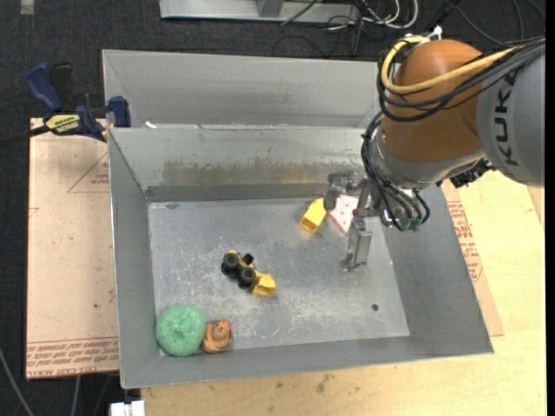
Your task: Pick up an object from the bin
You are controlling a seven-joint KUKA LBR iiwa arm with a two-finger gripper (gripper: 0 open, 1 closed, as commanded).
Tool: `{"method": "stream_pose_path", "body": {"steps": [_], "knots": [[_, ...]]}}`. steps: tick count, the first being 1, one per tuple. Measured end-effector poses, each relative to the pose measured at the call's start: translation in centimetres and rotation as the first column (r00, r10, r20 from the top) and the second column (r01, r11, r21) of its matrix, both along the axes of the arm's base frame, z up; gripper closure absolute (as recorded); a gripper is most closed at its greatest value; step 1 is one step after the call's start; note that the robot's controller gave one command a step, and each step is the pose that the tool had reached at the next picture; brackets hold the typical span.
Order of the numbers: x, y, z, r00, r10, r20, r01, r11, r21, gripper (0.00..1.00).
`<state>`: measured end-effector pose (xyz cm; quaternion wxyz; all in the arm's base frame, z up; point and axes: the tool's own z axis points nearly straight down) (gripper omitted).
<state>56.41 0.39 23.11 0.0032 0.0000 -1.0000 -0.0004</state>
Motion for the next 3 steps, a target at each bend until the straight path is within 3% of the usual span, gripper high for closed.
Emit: {"method": "stream_pose_path", "body": {"steps": [1,2,3], "knots": [[0.1,0.0,0.4,1.0,0.0,0.008,0.0,1.0,0.0,0.0],[3.3,2.8,-3.7,0.999,0.047,0.019,-0.047,0.999,-0.001,0.0],[6.6,6.6,-7.1,0.982,0.188,0.008,-0.188,0.982,0.0,0.0]]}}
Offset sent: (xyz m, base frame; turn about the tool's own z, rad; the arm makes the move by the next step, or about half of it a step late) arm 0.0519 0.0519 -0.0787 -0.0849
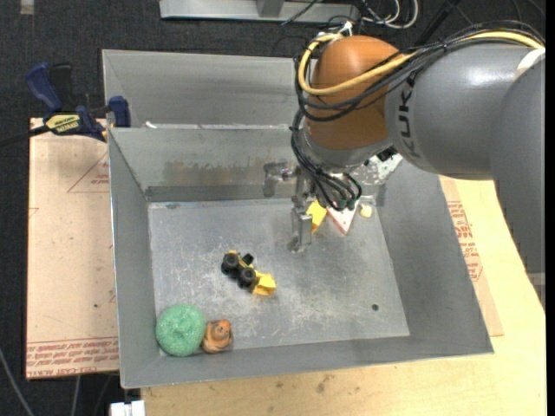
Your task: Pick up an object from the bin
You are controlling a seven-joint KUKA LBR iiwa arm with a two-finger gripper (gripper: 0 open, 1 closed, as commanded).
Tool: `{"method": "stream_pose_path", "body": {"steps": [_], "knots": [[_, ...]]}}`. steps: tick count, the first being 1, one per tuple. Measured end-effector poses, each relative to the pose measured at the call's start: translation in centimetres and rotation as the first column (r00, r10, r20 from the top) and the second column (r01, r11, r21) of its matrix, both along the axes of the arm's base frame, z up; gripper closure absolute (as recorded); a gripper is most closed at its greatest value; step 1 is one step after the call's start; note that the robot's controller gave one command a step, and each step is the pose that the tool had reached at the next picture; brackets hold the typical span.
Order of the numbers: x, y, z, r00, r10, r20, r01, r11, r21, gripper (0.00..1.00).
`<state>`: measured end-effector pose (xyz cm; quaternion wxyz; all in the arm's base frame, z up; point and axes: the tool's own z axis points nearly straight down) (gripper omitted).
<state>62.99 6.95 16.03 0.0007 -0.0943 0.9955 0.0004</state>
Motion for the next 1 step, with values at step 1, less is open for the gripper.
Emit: {"method": "stream_pose_path", "body": {"steps": [1], "knots": [[-3.64,1.07,-4.87,1.0,-0.004,0.006,0.004,1.0,0.001,0.0]]}}
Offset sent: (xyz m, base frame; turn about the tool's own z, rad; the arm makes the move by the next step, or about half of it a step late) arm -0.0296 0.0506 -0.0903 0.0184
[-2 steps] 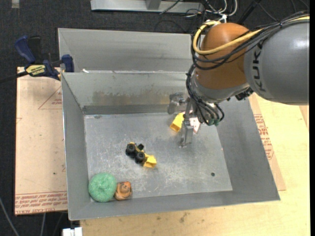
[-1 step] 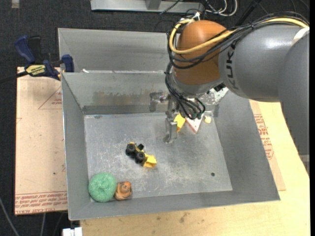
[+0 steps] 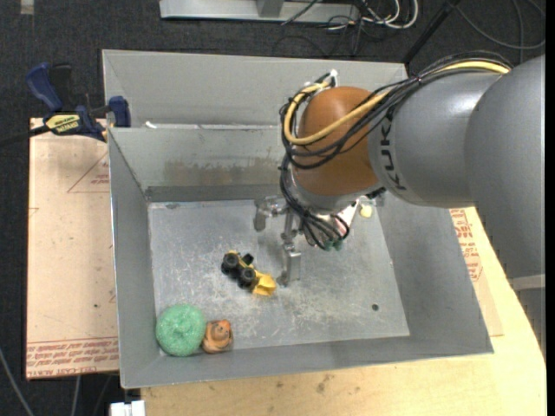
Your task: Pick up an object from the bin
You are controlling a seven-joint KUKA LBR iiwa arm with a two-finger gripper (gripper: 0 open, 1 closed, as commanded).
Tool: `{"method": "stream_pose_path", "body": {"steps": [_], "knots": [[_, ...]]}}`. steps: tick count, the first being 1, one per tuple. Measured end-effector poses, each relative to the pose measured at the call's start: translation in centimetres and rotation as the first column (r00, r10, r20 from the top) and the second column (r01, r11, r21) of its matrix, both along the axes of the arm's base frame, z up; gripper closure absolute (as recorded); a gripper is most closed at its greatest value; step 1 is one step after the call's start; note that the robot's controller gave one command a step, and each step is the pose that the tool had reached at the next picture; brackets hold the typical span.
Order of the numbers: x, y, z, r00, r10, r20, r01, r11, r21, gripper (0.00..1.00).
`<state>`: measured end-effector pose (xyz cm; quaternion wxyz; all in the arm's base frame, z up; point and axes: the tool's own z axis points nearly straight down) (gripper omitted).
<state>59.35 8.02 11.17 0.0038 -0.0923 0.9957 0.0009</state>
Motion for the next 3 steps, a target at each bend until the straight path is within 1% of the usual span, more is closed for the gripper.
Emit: {"method": "stream_pose_path", "body": {"steps": [1,2,3], "knots": [[-0.41,3.22,-3.5,1.0,-0.01,-0.009,0.01,1.0,-0.001,0.0],[-0.42,4.1,-4.11,0.999,0.05,-0.005,-0.05,0.999,-0.001,1.0],[-0.42,4.1,-4.11,0.999,0.05,-0.005,-0.05,0.999,-0.001,1.0]]}}
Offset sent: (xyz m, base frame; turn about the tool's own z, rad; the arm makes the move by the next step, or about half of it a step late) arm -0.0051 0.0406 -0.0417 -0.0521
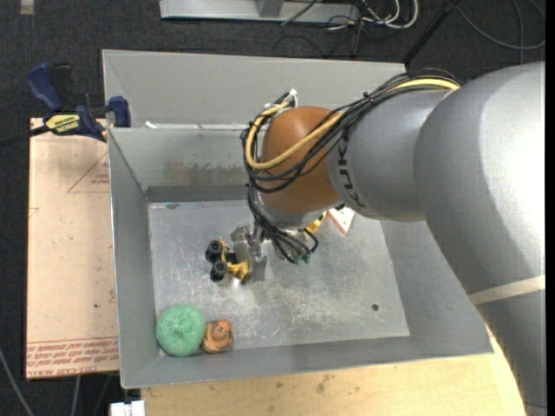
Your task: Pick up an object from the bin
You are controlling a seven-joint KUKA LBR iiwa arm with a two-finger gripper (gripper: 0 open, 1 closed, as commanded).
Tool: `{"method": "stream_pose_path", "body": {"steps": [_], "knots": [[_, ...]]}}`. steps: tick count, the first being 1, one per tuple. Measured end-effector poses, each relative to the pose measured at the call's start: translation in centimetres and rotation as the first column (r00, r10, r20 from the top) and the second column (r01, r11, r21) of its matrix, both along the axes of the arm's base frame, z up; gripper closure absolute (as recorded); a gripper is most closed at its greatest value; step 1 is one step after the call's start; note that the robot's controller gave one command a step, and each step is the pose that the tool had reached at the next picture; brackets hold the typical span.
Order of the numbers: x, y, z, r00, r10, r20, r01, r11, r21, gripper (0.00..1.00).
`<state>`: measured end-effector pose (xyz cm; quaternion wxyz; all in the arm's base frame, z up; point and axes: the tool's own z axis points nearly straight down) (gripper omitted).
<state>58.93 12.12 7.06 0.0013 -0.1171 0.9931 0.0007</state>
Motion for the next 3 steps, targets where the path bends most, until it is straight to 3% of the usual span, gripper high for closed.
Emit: {"method": "stream_pose_path", "body": {"steps": [1,2,3], "knots": [[-1.8,0.9,0.0,1.0,-0.007,0.0,0.007,1.0,0.0,1.0],[-2.9,-0.3,0.0,0.992,0.129,-0.001,-0.129,0.992,0.001,1.0],[-0.4,-4.6,11.7,0.994,0.111,0.001,-0.111,0.994,0.0,1.0]]}}
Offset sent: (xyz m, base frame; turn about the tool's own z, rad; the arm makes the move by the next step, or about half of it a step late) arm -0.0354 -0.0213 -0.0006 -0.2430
